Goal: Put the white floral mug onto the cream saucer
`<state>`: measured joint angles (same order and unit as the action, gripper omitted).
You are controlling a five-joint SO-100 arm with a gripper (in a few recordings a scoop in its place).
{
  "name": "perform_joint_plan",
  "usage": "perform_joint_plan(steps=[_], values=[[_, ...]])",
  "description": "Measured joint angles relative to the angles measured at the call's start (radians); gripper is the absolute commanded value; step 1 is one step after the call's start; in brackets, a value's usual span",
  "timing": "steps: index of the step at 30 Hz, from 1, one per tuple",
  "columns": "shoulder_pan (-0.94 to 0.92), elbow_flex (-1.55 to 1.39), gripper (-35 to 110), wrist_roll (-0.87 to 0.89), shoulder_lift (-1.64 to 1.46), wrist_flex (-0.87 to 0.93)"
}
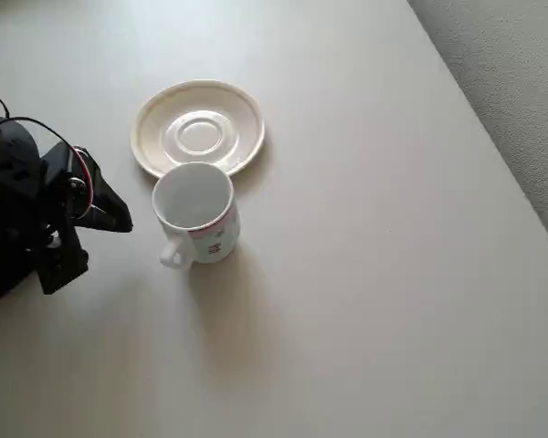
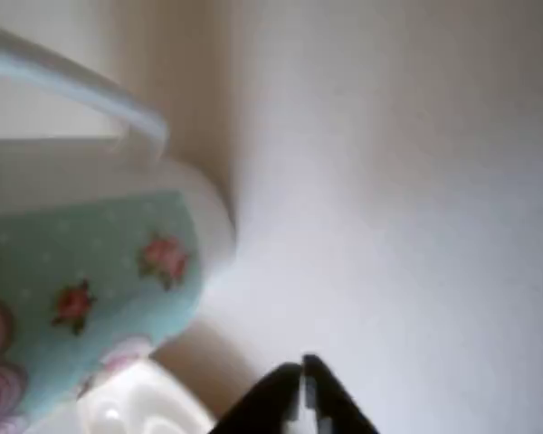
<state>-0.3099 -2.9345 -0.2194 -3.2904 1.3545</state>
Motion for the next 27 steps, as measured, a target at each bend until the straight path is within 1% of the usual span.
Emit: perform_joint_plan(steps=[17,21,23,24,27], values=[[0.000,-0.012,0,-0.006,0.000,-0.009],[-0.052,-0.014,2,-0.110,0.008,-0.029],[-0.064,-0.005,10,-0.137,0.009,-0.023],[-0.066,0.025,13,-0.163,0.011,-0.009],[-0.052,0.175,14,-0.207,0.009,0.043]])
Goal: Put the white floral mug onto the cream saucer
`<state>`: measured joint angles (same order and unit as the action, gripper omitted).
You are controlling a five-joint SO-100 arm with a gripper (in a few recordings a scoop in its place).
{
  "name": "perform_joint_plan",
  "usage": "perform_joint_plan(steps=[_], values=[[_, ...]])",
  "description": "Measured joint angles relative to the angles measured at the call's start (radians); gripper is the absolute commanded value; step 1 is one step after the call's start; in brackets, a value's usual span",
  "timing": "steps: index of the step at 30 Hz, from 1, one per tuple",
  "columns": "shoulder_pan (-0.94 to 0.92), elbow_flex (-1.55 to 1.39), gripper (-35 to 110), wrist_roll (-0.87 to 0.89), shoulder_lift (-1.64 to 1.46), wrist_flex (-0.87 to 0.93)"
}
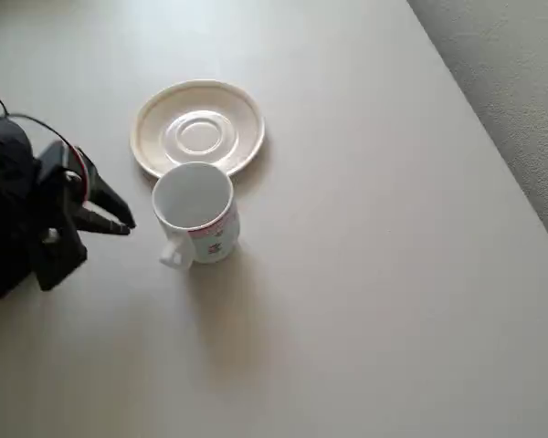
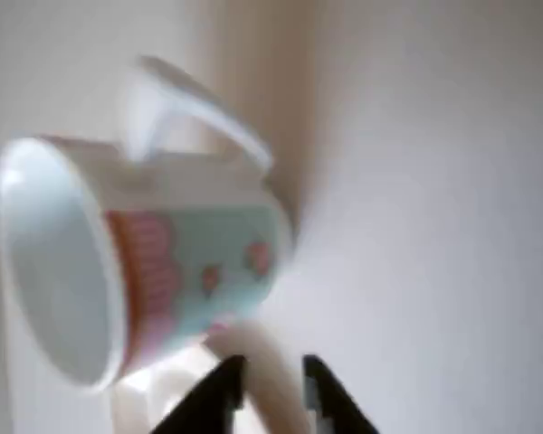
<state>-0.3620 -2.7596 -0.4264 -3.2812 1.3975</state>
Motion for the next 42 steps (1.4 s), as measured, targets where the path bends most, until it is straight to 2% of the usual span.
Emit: perform_joint_plan(steps=[7,12,17,23,27,33,36,42], values=[[0.054,0.477,15,0.017,0.380,0.112],[0.060,0.672,15,0.028,0.755,0.123],[0.025,0.681,15,0.028,0.974,0.066],[0.006,0.600,15,0.015,1.055,-0.038],[-0.002,0.488,14,0.006,1.118,-0.175],[0.008,0.423,7,0.000,1.206,-0.313],[0.003,0.433,-2,-0.002,1.233,-0.354],[0.014,0.425,-2,-0.011,1.243,-0.374]])
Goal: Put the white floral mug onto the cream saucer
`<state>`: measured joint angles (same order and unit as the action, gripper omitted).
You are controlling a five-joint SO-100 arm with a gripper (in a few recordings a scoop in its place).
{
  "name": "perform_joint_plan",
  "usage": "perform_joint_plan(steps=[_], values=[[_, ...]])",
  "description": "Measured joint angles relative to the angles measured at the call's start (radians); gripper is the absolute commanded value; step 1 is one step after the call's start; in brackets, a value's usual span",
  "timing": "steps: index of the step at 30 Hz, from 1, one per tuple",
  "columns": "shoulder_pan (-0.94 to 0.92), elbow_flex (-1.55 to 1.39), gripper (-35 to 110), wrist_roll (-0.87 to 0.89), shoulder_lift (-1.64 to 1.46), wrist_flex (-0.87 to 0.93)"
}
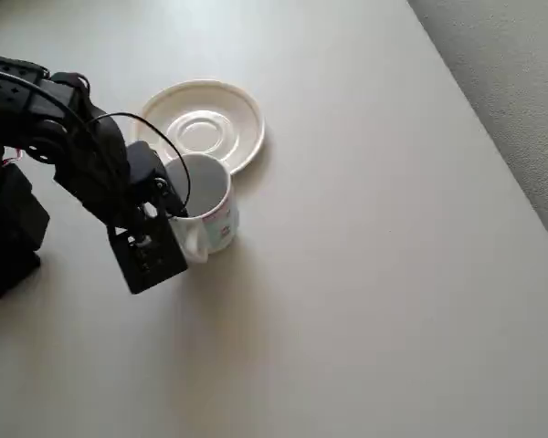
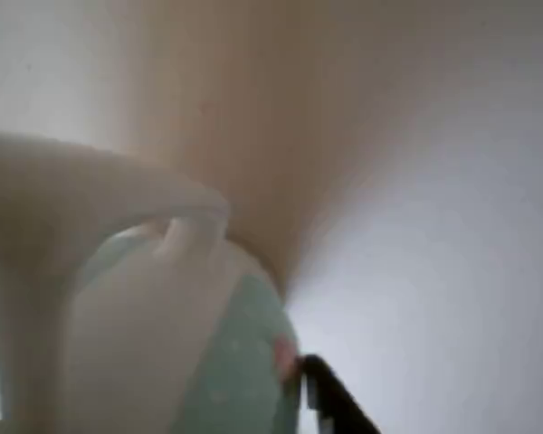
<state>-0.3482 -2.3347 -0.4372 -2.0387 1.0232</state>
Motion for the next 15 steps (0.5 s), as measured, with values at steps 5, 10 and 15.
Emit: perform_joint_plan(steps=[5,10,15], values=[[0.000,-0.009,-2,0.003,-0.066,0.066],[0.021,0.003,-2,0.000,-0.221,0.213],[0.066,0.101,-2,0.026,-0.299,0.342]])
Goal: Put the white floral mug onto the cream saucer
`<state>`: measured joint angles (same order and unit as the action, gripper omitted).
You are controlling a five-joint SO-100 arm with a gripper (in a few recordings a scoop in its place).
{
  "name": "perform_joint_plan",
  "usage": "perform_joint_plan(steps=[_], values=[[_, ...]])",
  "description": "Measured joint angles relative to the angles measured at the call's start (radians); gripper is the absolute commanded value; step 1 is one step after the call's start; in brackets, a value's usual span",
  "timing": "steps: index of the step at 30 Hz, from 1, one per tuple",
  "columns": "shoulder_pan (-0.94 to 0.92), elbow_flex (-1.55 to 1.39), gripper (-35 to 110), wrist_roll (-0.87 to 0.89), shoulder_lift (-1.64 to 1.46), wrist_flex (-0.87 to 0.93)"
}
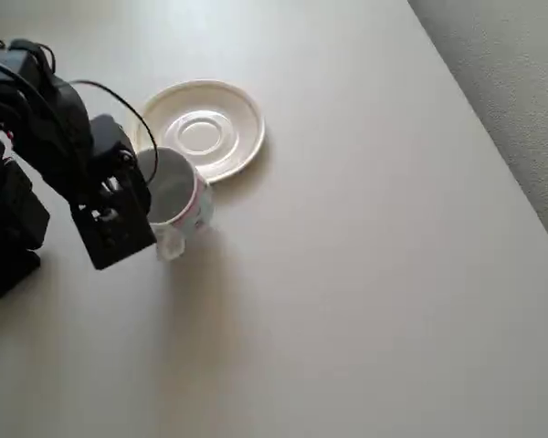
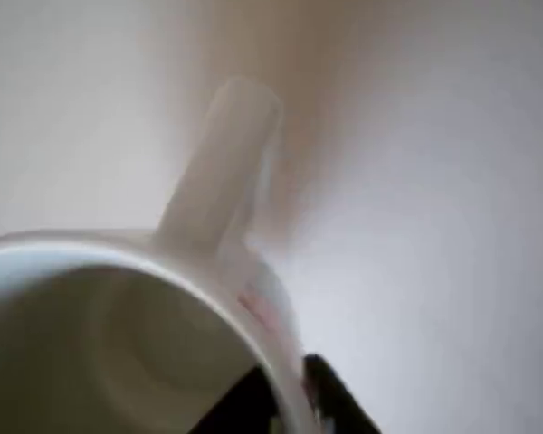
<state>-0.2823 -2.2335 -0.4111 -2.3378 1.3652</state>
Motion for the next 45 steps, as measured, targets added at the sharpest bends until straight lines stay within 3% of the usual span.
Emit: perform_joint_plan(steps=[8,20,29,45], values=[[0.097,0.163,-2,0.051,-0.018,0.117],[0.380,0.186,-2,0.152,0.006,0.127],[0.506,0.186,-2,0.178,0.146,0.034],[0.535,0.186,-2,0.187,0.295,-0.091]])
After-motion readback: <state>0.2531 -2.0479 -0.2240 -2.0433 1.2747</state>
